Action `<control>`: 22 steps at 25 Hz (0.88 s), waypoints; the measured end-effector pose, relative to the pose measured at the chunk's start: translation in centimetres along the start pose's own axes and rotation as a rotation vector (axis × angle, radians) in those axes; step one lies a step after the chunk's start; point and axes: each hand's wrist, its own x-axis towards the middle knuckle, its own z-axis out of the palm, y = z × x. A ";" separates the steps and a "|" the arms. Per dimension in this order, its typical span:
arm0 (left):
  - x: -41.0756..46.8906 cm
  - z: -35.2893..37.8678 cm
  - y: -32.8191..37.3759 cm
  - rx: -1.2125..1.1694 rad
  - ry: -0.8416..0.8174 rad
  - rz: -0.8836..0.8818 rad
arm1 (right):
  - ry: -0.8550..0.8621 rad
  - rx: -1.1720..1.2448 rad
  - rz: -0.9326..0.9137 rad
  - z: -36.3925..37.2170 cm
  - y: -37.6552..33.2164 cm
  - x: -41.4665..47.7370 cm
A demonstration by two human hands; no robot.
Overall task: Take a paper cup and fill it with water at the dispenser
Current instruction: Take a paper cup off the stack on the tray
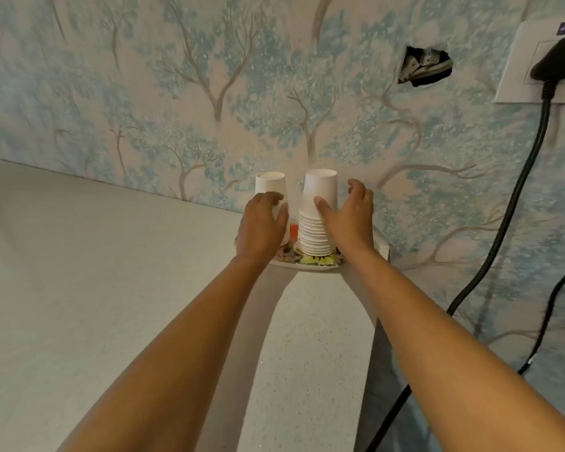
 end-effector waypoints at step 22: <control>-0.2 5.1 -0.4 -0.375 -0.322 -0.126 | -0.262 0.078 0.075 1.7 1.4 1.9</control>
